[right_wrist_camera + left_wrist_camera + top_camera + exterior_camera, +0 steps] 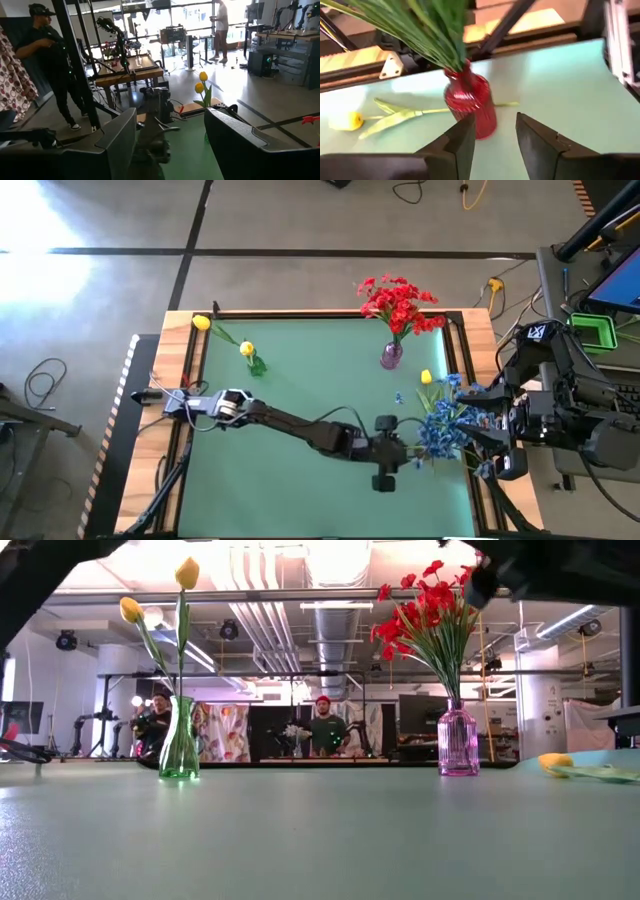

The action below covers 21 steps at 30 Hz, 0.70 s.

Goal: Sort flowers into vase by color
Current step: Put the yellow tulip into the green vase

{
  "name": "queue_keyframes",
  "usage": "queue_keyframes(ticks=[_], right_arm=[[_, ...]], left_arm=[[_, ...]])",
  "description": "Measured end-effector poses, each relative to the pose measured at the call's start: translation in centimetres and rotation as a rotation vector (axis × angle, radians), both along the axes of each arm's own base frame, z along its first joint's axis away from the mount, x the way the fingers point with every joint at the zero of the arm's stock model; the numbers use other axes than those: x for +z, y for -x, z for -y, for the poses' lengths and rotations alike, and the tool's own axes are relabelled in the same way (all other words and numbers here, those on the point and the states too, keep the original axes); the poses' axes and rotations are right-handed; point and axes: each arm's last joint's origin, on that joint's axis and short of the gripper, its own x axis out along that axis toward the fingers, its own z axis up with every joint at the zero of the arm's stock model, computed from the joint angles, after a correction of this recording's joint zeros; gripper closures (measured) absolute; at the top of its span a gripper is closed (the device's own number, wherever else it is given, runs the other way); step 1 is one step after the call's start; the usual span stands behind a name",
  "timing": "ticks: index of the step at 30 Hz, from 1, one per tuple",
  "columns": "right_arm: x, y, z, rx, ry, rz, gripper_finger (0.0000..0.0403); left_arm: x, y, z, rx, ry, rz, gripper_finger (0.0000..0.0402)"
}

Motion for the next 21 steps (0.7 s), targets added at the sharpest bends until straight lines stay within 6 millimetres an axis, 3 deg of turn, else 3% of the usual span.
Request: queue_keyframes(ticks=[13, 21], right_arm=[[0.1, 0.0, 0.4, 0.008, 0.177, -0.036, 0.0177], [-0.3, 0.7, -0.1, 0.077, 0.234, -0.055, 0.0177]], left_arm=[[5.4, 4.8, 3.6, 0.044, -0.291, -0.064, 0.0272], [9.6, 8.9, 3.9, 0.03, -0.335, -0.073, 0.0274]])
